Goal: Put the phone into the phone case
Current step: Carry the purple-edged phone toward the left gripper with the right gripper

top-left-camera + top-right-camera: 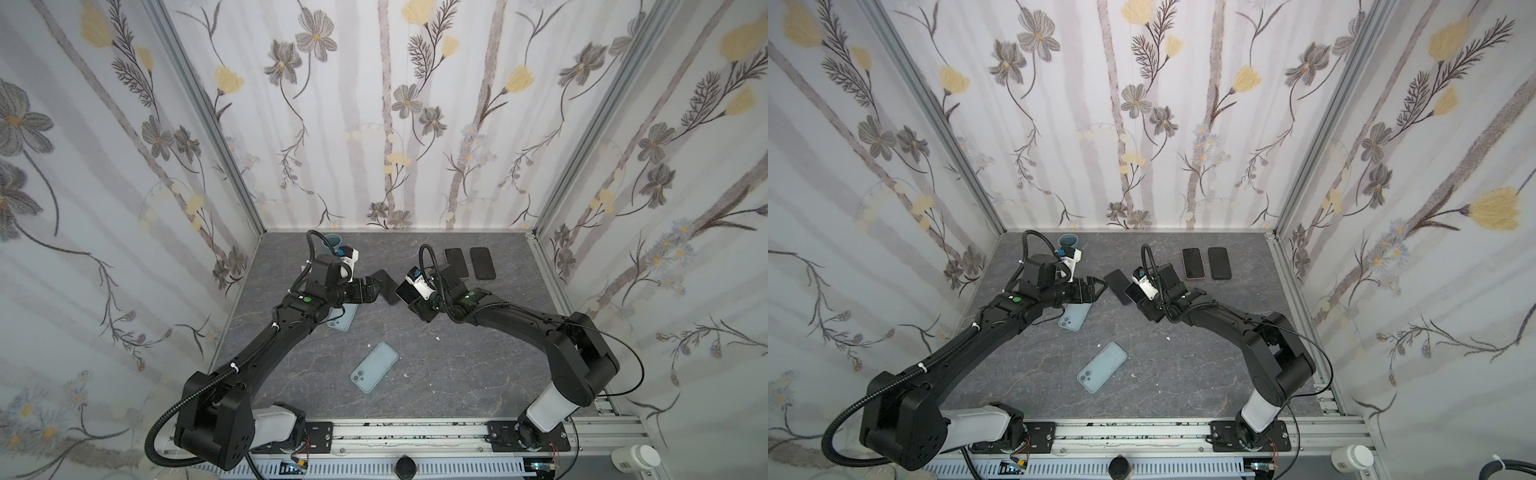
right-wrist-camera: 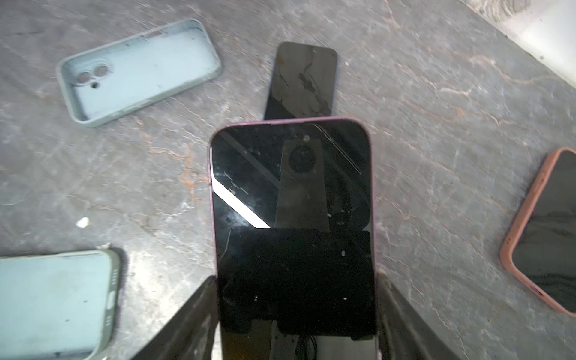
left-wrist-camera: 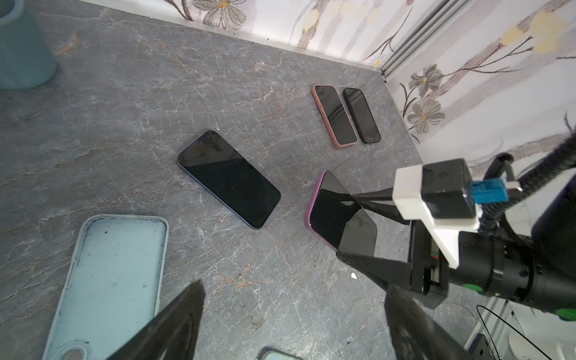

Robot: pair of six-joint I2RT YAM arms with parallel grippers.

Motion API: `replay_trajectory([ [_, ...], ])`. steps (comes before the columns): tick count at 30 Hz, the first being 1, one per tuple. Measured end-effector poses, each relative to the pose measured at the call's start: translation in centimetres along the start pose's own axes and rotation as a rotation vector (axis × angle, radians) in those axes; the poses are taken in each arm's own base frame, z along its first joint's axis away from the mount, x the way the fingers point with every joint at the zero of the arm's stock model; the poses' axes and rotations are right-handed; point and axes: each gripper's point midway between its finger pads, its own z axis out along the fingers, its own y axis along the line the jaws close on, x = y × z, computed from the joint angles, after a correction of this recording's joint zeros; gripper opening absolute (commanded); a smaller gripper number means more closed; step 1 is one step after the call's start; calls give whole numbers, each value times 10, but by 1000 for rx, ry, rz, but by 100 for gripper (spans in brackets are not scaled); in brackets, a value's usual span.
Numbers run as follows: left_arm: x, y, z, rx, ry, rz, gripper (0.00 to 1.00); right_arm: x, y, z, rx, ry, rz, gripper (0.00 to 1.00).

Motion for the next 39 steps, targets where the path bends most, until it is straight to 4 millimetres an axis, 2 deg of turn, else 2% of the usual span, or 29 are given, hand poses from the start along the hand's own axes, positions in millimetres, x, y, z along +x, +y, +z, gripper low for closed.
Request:
replay_trajectory([
  [6,4,-3,4,29,21,-13,88,-16,36,-6,-100,-54,-99,53],
  [11,9,-6,8,54,49,-37,84,-25,57,-9,-161,-94,-150,53],
  [18,15,-8,13,85,79,-48,67,-38,75,-14,-201,-158,-195,53],
  [22,18,-10,17,102,99,-55,51,-42,77,-15,-202,-182,-202,53],
  [26,21,-13,19,125,119,-60,42,-44,79,-14,-201,-198,-207,53],
  [32,23,-17,18,148,129,-61,42,-45,80,-17,-201,-206,-210,53],
  [36,24,-19,18,160,135,-61,43,-58,79,-28,-192,-257,-216,53],
  [39,24,-20,17,166,137,-61,41,-58,79,-29,-192,-259,-216,53],
])
